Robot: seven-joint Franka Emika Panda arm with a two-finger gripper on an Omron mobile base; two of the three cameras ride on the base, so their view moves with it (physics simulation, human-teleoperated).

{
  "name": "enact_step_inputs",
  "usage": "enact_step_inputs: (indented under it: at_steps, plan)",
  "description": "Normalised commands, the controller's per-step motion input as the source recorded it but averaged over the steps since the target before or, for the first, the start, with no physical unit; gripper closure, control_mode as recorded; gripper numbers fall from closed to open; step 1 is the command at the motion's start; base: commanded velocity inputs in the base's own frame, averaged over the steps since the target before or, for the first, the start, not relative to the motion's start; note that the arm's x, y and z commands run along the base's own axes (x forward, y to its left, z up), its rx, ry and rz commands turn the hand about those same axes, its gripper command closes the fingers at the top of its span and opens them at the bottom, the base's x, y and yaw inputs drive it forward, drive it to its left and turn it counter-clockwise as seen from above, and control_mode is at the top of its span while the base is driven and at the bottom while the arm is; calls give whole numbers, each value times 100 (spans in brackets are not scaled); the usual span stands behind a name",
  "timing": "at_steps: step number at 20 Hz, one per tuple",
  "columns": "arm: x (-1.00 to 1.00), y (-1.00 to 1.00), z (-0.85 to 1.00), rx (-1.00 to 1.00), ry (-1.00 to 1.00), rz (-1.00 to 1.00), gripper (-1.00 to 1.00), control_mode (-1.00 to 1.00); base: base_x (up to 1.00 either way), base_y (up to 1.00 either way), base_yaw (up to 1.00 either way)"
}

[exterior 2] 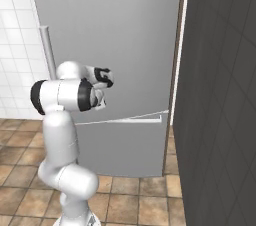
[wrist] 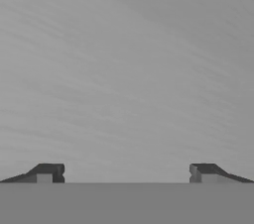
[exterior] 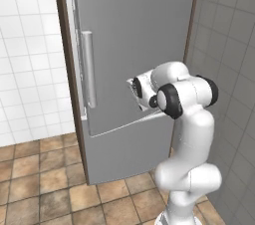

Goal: Place the apple in the correct fridge rack based on whether it is a fruit or vegetable. Finally, close the fridge door.

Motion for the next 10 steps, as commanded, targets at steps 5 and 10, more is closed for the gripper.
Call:
enact_step_inputs:
  at_steps: [5,10]
  plan:
    - [68,30,-1,-6,11,-15,-100,-100,0,0,0]
    - [69,45,-12,-11,8,-18,-100,-100,0,0,0]
